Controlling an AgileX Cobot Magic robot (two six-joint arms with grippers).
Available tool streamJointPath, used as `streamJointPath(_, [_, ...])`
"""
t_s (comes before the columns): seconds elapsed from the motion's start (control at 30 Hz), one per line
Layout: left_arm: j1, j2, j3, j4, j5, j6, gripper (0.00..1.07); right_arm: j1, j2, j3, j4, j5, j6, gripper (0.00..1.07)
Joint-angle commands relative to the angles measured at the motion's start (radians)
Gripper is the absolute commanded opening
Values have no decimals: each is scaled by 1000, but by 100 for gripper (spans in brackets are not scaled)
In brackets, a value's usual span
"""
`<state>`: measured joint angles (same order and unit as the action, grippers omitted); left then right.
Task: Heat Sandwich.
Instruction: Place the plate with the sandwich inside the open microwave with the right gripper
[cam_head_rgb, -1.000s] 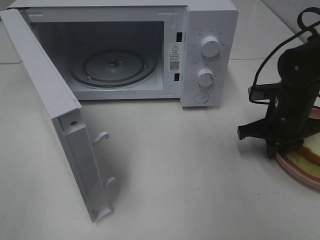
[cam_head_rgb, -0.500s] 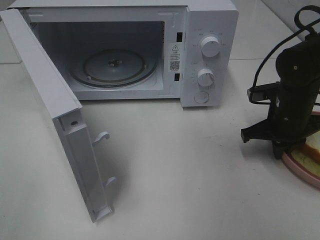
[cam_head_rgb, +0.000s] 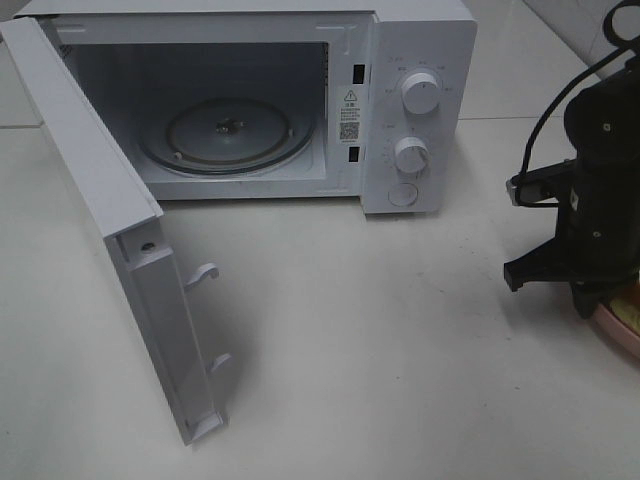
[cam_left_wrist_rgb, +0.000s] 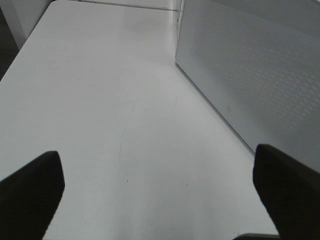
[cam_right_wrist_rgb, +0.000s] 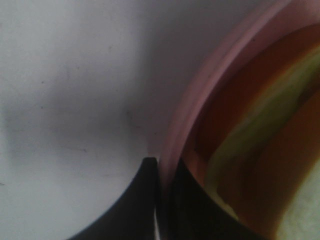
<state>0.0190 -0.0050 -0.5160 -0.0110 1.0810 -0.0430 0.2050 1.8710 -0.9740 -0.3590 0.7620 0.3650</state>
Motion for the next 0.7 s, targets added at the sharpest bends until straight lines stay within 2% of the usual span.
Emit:
streamJointPath(0.03, [4, -17, 2, -8, -12, -5, 97, -1, -43, 6, -4, 33, -9, 0])
streamJointPath(0.33, [4, -17, 2, -8, -12, -5, 97, 100, -109, 26, -117, 125, 37, 0])
streamJointPath(0.6, [4, -17, 2, -8, -12, -5, 97, 192, -208, 125, -156, 123, 47, 0])
streamJointPath(0.7, [4, -17, 2, -8, -12, -5, 97, 262, -279, 177, -183, 102, 38, 0])
